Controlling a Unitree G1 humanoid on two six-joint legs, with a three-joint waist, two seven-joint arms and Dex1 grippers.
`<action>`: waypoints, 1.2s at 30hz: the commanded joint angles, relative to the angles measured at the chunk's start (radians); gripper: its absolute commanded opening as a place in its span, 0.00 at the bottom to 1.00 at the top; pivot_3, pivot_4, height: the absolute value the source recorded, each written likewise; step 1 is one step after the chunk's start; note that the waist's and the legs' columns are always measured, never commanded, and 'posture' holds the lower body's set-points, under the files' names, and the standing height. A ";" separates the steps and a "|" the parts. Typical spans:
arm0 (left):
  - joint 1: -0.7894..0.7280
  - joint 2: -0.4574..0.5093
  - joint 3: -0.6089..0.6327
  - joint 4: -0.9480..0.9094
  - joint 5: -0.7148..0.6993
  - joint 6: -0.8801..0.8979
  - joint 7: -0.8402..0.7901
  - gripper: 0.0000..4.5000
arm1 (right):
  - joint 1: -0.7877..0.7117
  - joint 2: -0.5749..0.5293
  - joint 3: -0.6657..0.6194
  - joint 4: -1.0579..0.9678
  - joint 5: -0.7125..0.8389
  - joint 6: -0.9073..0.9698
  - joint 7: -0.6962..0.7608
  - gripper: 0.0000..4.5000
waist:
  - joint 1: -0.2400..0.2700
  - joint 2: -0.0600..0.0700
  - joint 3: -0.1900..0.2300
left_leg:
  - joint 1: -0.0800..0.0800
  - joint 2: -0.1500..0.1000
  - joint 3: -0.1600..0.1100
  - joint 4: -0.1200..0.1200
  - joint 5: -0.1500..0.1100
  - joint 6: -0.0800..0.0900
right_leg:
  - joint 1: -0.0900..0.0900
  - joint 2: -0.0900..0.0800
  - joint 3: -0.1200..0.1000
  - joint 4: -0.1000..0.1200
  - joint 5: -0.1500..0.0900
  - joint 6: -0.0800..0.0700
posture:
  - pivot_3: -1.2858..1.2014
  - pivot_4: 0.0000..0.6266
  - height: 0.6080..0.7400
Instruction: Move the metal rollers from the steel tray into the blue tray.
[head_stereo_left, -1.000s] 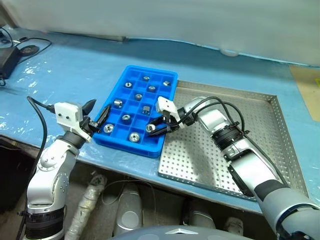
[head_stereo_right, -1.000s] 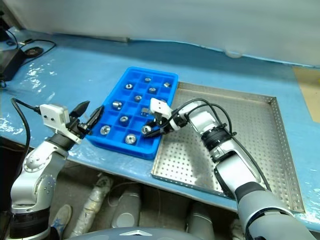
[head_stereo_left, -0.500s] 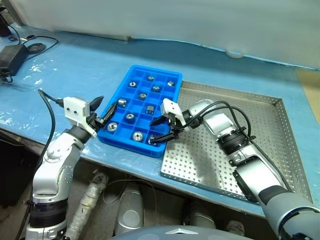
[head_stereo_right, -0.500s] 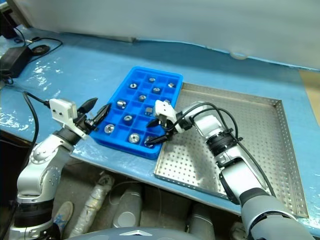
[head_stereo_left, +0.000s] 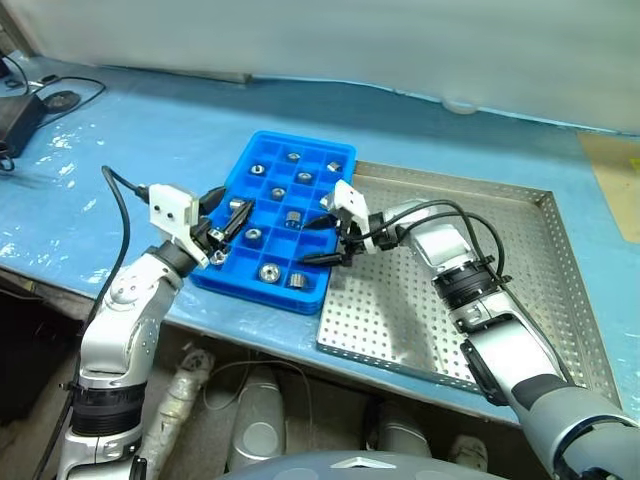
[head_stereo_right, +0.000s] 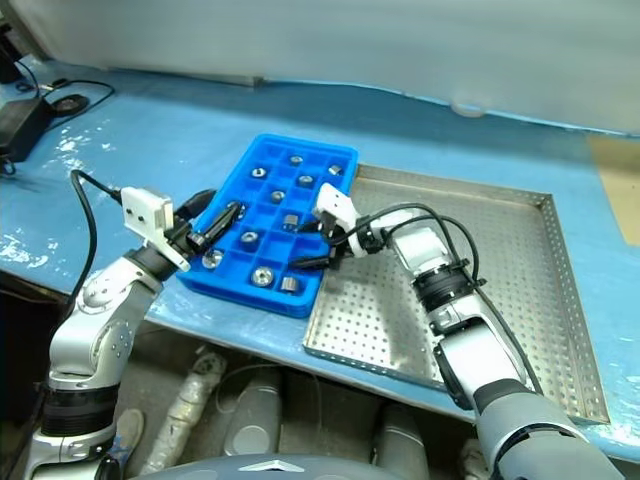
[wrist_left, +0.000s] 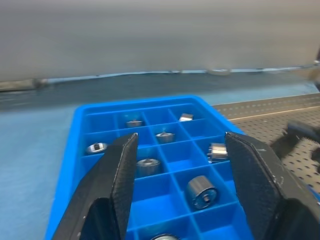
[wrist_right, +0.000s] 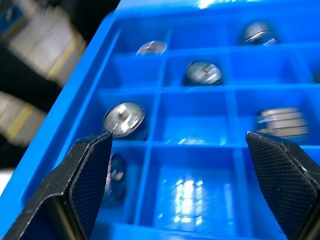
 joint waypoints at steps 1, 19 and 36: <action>-0.036 0.001 -0.039 0.015 0.011 -0.024 -0.035 0.64 | 0.023 0.004 -0.096 -0.061 0.056 -0.009 -0.073 0.99 | -0.008 0.000 0.000 | 0.000 0.000 0.000 0.000 0.000 0.000 | 0.000 0.000 0.000 0.000 0.000 0.000 | 0.64 0.24 1.00; -0.251 -0.087 -0.137 0.342 0.076 -0.155 -0.147 0.68 | 0.244 -0.048 -0.255 -0.266 0.093 0.011 -0.340 1.00 | -0.112 0.000 0.000 | 0.001 -0.001 0.001 0.000 0.002 -0.003 | -0.001 0.000 0.001 0.001 0.000 0.000 | 0.56 0.24 1.00; -0.255 -0.084 -0.145 0.364 0.114 -0.154 -0.180 0.99 | 0.249 -0.048 -0.246 -0.218 0.075 -0.056 -0.393 1.00 | -0.129 0.000 0.000 | 0.002 -0.001 0.001 0.000 0.002 -0.003 | 0.000 0.000 0.002 0.001 0.000 0.000 | 0.57 0.24 1.00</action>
